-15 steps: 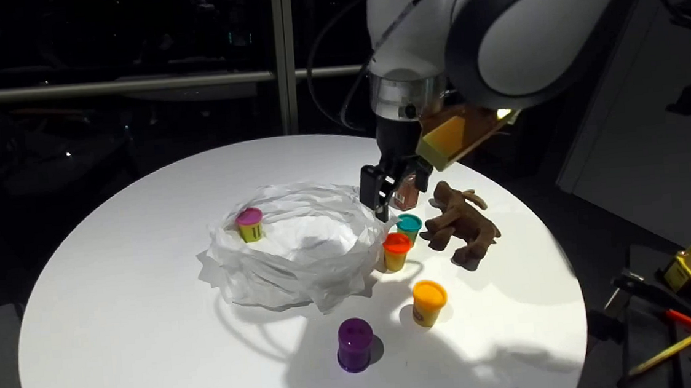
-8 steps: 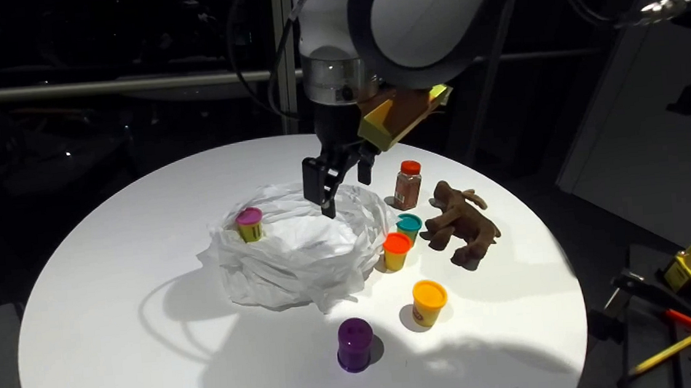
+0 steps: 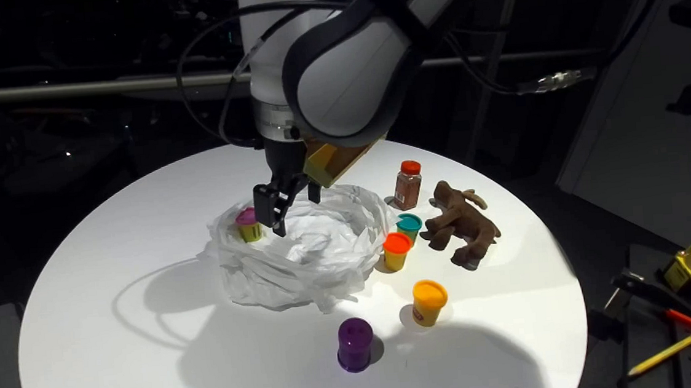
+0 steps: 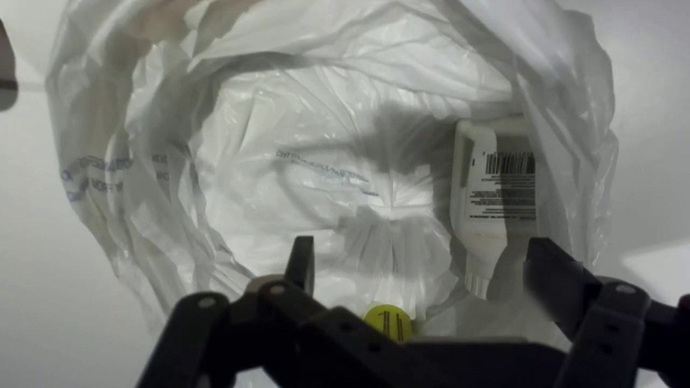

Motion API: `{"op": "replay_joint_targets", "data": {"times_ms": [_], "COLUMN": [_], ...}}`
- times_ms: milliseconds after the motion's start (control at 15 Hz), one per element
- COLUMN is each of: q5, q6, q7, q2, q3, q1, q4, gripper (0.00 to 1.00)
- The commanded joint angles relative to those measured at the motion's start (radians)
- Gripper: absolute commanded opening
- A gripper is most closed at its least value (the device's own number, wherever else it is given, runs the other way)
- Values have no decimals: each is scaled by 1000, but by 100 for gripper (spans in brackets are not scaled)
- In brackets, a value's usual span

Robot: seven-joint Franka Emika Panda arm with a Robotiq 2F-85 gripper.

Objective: Remove the contents from the bag and put them on the table.

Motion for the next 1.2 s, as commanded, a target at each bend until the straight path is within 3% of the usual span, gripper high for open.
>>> {"op": "replay_joint_targets", "data": {"times_ms": [0, 867, 1133], "q5": [39, 139, 156], "q6": [47, 7, -27], "q7": [-26, -44, -70], "q2": [130, 411, 462], "q3": [-23, -46, -37], "q1": [8, -2, -14], "q4": [149, 557, 640], "gripper": [100, 100, 79]}}
